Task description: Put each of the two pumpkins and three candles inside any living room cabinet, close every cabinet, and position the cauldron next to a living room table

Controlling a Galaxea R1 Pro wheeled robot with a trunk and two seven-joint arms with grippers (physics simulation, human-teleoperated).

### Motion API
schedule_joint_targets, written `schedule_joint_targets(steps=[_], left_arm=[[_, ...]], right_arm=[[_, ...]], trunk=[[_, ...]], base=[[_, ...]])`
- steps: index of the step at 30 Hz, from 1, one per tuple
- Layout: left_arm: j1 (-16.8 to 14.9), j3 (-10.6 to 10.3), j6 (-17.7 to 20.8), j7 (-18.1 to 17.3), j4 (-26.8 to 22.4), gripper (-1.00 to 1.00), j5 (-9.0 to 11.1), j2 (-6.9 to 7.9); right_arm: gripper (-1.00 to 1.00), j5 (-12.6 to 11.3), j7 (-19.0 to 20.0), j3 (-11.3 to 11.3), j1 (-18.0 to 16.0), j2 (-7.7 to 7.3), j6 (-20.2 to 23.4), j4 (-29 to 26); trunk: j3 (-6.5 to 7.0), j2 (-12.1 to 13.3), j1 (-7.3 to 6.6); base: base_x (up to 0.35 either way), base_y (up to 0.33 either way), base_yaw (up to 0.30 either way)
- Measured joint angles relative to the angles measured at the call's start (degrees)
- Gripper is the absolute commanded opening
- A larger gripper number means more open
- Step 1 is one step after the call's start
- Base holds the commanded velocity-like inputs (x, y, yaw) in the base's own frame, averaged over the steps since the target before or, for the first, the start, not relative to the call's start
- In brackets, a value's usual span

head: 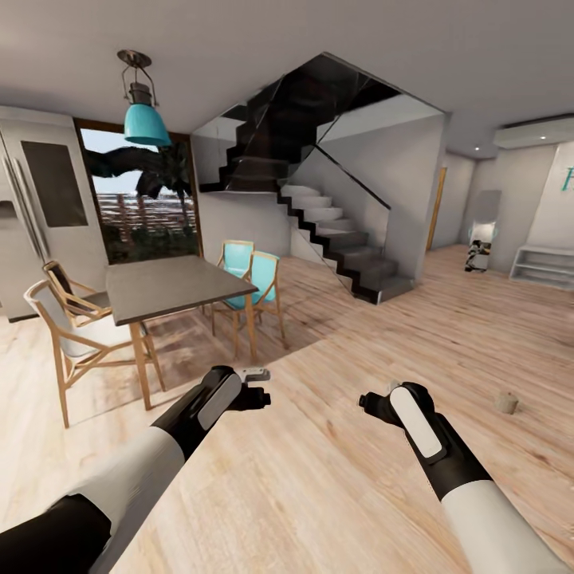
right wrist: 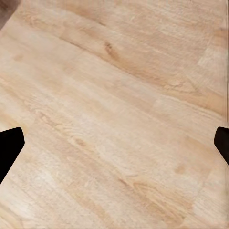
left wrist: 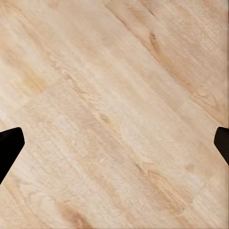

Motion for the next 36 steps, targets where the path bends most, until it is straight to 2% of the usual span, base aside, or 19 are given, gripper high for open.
schedule_joint_targets(steps=[28, 36], left_arm=[[0.0, 0.0, 0.0, 0.0, 0.1, 1.00, 0.0, 0.02], [0.0, 0.0, 0.0, 0.0, 0.1, 1.00, 0.0, 0.00]], right_arm=[[1.00, 0.0, 0.0, 0.0, 0.0, 0.00, 0.0, 0.0], [1.00, 0.1, 0.0, 0.0, 0.0, 0.00, 0.0, 0.0]], trunk=[[0.65, 0.0, -0.02], [0.71, 0.0, -0.02]], base=[[0.320, 0.000, -0.279], [0.337, 0.000, -0.098]])
